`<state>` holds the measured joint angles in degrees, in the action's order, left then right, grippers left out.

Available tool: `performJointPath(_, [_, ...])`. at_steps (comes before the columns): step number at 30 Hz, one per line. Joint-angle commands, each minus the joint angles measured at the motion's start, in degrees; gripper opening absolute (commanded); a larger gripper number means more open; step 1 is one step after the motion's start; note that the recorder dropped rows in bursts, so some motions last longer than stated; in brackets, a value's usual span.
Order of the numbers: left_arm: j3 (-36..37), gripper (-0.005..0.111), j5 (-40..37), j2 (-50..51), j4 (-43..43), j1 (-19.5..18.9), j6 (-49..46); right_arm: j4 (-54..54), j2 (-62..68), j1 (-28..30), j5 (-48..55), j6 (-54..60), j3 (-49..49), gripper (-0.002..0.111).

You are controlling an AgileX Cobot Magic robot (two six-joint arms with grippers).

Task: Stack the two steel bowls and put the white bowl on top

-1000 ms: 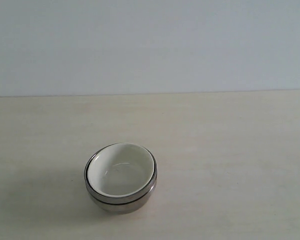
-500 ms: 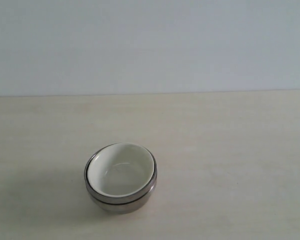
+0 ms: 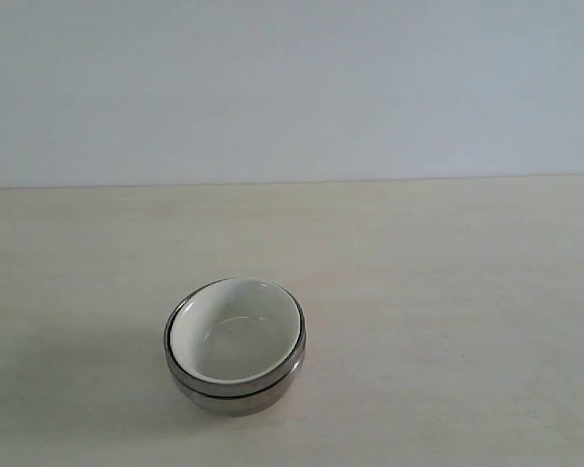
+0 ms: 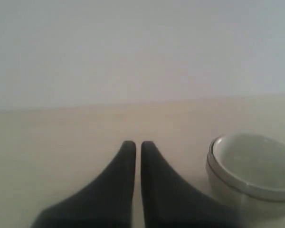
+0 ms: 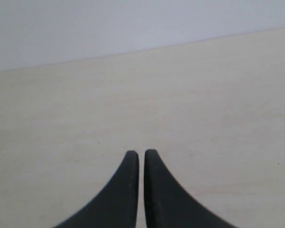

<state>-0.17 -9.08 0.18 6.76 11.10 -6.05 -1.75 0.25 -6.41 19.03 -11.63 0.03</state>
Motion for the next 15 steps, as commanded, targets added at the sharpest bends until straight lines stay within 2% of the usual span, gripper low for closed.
performJointPath(1, [0.2,0.004,-7.6,-0.2,-2.0,-0.2,2.7,-0.4,-0.3,0.1,-0.5,0.0,0.0,0.000])
performJointPath(3, [0.2,0.004,-9.4,-0.2,-1.6,-0.2,3.7,-0.4,-0.3,0.1,-0.5,0.0,0.0,0.000])
performJointPath(12, [0.2,0.004,-9.0,-0.2,-1.6,-0.2,4.2,-0.4,-0.3,0.1,-0.5,0.0,0.0,0.000])
performJointPath(15, [0.2,0.004,-9.0,-0.2,-1.6,-1.8,4.2,-0.4,-0.3,0.1,-0.5,0.0,0.0,0.000])
